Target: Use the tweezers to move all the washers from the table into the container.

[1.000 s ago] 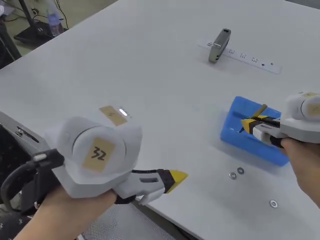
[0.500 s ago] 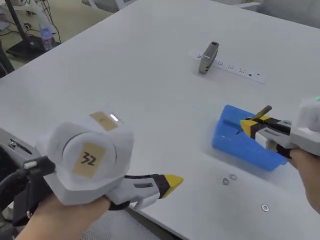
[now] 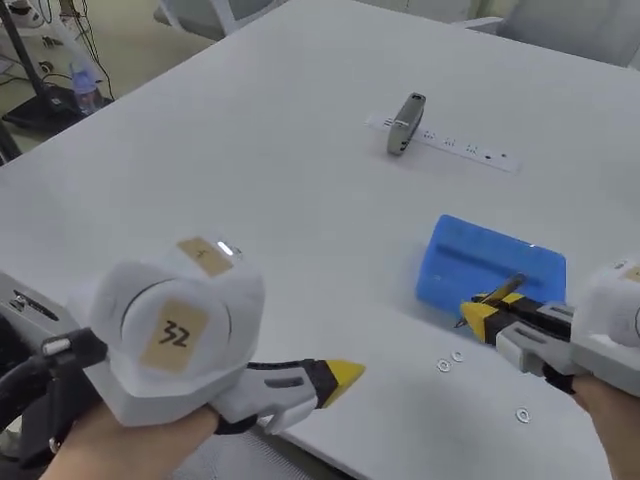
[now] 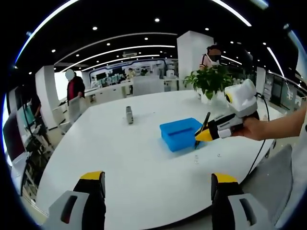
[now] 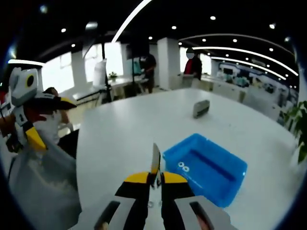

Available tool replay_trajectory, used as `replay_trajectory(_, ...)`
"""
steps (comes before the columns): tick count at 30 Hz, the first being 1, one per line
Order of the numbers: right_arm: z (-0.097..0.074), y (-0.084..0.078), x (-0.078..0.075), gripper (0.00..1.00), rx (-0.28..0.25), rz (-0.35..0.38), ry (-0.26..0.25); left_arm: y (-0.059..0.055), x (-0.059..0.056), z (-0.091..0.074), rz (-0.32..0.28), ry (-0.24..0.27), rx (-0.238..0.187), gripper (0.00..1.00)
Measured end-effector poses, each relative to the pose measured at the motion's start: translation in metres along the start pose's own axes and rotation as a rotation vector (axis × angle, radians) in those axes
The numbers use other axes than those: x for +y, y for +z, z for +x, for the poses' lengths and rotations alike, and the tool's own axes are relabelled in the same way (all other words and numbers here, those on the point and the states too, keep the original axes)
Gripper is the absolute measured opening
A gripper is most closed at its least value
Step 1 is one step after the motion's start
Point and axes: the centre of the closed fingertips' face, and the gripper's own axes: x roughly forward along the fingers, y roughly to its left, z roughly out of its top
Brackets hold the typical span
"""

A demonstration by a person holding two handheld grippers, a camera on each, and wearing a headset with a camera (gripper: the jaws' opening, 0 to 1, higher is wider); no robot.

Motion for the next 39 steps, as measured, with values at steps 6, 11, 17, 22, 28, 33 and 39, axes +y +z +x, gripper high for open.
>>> replay_trajectory(6, 0.005, -0.017, -0.003, 0.05, 0.031, 0.035, 0.009, -0.002, 0.0, 0.0, 0.001, -0.002, 0.006, 0.93)
replay_trajectory(11, 0.011, -0.028, -0.005, 0.05, 0.062, 0.044, 0.021, -0.004, -0.002, -0.001, -0.003, -0.001, 0.011, 0.93)
replay_trajectory(17, 0.016, -0.035, -0.003, 0.05, 0.086, 0.032, 0.022, -0.006, 0.0, -0.001, -0.001, 0.0, 0.018, 0.93)
replay_trajectory(22, 0.016, -0.036, -0.001, 0.05, 0.09, 0.008, 0.023, -0.007, 0.001, 0.0, 0.002, 0.004, 0.021, 0.93)
replay_trajectory(28, 0.015, -0.036, 0.002, 0.04, 0.096, -0.001, 0.02, -0.006, 0.002, 0.001, -0.01, 0.014, 0.014, 0.93)
replay_trajectory(33, 0.016, -0.036, 0.005, 0.04, 0.107, -0.045, 0.006, -0.006, -0.001, 0.001, 0.007, 0.01, 0.015, 0.93)
replay_trajectory(39, 0.019, -0.033, 0.008, 0.04, 0.116, -0.063, 0.006, -0.007, 0.002, 0.002, 0.0, 0.029, 0.01, 0.93)
